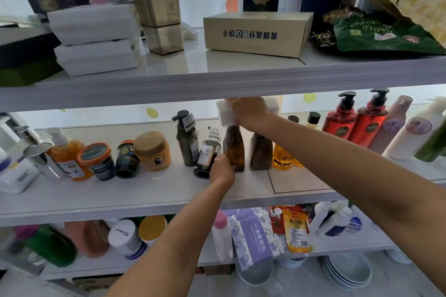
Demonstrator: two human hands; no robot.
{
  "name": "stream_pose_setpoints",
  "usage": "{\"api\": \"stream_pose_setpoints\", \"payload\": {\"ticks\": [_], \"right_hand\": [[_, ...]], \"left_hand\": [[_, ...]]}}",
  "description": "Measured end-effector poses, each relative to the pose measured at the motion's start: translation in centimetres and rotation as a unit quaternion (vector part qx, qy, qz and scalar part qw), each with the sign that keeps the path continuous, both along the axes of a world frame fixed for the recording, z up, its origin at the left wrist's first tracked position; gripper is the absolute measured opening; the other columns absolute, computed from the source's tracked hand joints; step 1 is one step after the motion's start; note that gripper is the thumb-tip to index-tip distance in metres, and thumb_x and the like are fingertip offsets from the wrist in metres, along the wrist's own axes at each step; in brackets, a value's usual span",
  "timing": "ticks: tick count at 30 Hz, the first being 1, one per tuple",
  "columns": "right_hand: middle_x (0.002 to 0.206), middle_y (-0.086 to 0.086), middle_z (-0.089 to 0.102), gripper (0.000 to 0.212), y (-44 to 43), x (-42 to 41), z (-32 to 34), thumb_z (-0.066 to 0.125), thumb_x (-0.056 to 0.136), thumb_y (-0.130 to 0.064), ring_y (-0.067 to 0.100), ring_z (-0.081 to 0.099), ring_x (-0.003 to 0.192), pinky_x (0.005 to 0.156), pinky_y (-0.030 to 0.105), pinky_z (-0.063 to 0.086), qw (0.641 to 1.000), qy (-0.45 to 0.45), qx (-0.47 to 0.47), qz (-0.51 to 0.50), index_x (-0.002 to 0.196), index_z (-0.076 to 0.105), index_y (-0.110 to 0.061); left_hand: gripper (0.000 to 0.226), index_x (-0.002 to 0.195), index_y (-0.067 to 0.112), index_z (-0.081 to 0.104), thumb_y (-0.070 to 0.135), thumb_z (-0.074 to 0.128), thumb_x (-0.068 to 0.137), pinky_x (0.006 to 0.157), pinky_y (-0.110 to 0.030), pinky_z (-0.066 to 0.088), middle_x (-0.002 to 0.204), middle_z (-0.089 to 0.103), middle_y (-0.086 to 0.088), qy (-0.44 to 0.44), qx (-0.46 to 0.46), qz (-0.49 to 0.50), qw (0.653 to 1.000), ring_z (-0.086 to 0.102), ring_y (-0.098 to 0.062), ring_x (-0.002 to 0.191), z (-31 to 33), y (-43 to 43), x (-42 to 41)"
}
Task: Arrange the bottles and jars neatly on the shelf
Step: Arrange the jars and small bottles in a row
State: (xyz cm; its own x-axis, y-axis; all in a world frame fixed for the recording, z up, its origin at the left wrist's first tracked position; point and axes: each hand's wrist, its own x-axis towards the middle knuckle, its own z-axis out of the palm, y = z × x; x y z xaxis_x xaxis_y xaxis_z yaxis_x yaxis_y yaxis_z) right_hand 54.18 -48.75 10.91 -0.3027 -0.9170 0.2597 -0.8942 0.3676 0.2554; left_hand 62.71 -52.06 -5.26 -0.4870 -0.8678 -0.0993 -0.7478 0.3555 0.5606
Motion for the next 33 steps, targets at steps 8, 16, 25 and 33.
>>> {"api": "stream_pose_setpoints", "payload": {"ticks": [8, 16, 25, 33], "right_hand": [[0.138, 0.007, 0.049, 0.080, 1.0, -1.2, 0.7, 0.072, 0.077, -0.035, 0.031, 0.048, 0.124, 0.096, 0.044, 0.044, 0.995, -0.069, 0.041, 0.059, 0.141, 0.028, -0.020], [0.131, 0.007, 0.054, 0.079, 4.0, -5.4, 1.4, 0.073, 0.072, -0.041, 0.028, 0.051, 0.120, 0.098, 0.039, 0.043, 0.991, -0.111, 0.064, -0.038, 0.137, 0.035, -0.017], [0.125, 0.003, 0.056, 0.065, 3.5, -5.3, 2.3, 0.075, 0.075, -0.022, 0.023, 0.053, 0.112, 0.085, 0.032, 0.043, 0.978, -0.188, 0.088, 0.003, 0.132, 0.044, -0.018], [0.129, 0.004, 0.053, 0.048, 3.6, -5.8, 3.0, 0.061, 0.086, -0.014, 0.026, 0.050, 0.115, 0.079, 0.027, 0.035, 0.965, -0.236, 0.116, 0.003, 0.131, 0.046, -0.017]], "left_hand": [[0.032, 0.122, 0.001, 0.051, 0.019, 0.055, 0.095, 0.084, -0.038, 0.048, 0.121, 0.061, -0.018, -0.003, -0.024, 0.008, 1.000, 0.059, -0.033, 0.111, 0.9, 0.2, 0.2], [0.034, 0.126, 0.002, 0.047, 0.019, 0.052, 0.097, 0.089, -0.040, 0.047, 0.125, 0.056, -0.018, -0.005, -0.057, -0.013, 0.998, 0.055, -0.034, 0.115, 1.3, 0.6, 1.4], [0.039, 0.131, 0.005, 0.045, 0.015, 0.055, 0.095, 0.093, -0.040, 0.047, 0.130, 0.056, -0.017, 0.006, -0.076, -0.013, 0.997, 0.055, -0.032, 0.119, 1.7, 0.7, 2.3], [0.039, 0.131, 0.004, 0.044, 0.016, 0.054, 0.096, 0.092, -0.039, 0.047, 0.130, 0.057, -0.017, 0.007, -0.078, -0.012, 0.997, 0.056, -0.033, 0.119, 2.2, 0.6, 2.9]]}}
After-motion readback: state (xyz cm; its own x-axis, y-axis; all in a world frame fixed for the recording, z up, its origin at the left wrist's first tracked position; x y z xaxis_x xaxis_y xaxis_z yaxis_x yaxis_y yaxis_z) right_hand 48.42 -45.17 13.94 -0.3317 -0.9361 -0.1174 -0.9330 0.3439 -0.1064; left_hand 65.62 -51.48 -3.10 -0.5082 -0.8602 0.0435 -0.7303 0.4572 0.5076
